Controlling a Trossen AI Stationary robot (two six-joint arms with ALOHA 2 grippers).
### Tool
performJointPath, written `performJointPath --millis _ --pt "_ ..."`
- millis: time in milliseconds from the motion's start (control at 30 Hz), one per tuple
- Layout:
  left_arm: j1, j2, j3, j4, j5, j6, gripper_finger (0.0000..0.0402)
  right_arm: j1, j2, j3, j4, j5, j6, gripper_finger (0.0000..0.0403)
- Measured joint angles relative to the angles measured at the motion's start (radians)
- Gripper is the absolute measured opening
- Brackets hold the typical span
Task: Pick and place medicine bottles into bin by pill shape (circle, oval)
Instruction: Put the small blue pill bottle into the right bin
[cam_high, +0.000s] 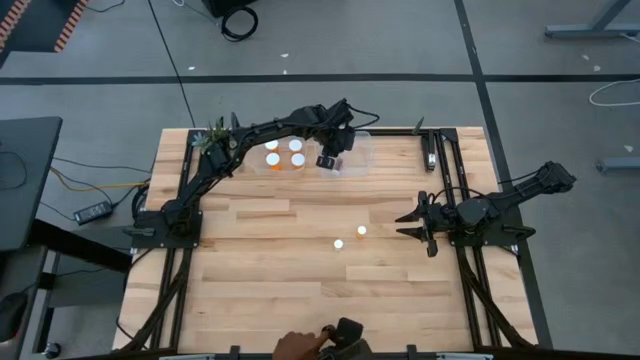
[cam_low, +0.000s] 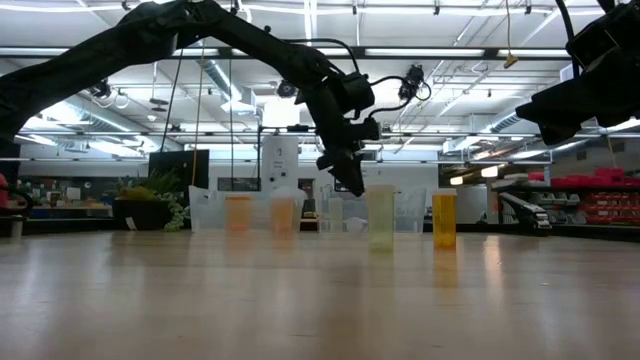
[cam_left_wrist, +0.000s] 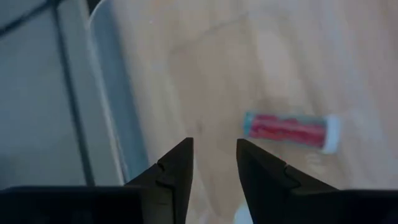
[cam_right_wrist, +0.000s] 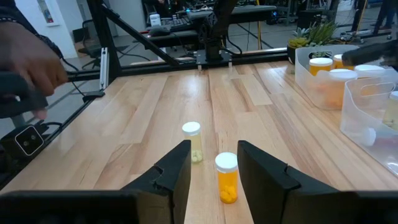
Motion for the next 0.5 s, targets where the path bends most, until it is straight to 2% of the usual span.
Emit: performJointPath --millis 167,333,500 --pt "-0.024 0.000 0.000 -0.056 -0.064 -0.104 0.0118 0.000 0.000 0.000 0.000 0.000 0.000 0.0138" --pt "-0.051 -0.006 0.000 -0.084 -0.114 -0.115 0.0105 0.000 0.000 0.000 0.000 0.000 0.000 0.0138" --pt "-0.091 -0.078 0.000 -0.057 -0.182 -0.185 0.0078 0.000 0.000 0.000 0.000 0.000 0.000 0.0138"
